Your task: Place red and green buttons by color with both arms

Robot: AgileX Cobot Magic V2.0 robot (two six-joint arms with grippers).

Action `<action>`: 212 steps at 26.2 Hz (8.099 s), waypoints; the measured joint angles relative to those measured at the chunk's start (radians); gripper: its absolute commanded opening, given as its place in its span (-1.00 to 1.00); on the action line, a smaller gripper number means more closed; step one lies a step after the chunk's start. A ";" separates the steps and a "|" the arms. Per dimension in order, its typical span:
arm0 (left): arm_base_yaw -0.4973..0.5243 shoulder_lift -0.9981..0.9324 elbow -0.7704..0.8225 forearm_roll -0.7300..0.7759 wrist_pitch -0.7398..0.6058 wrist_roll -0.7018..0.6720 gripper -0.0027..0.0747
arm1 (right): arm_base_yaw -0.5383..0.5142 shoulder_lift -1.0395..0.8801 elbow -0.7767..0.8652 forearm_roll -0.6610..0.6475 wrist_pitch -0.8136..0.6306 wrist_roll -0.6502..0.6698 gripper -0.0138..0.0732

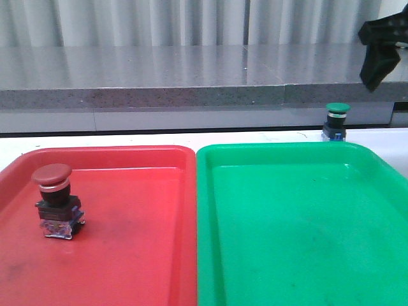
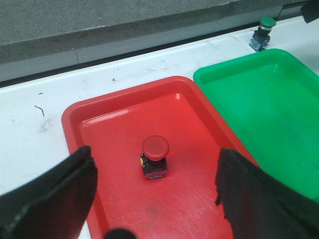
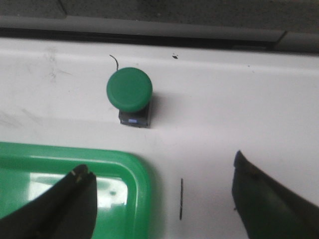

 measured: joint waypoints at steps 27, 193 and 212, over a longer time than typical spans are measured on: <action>0.000 0.000 0.000 0.000 0.000 0.001 0.35 | 0.045 0.397 -0.299 0.065 -0.073 -0.004 0.14; 0.000 0.000 0.000 -0.027 -0.020 0.002 -0.98 | 0.351 -1.146 0.466 -0.014 0.406 -0.036 -0.84; 0.231 -0.291 0.226 0.004 -0.130 0.002 -0.98 | 0.351 -1.146 0.466 -0.019 0.412 -0.035 -0.84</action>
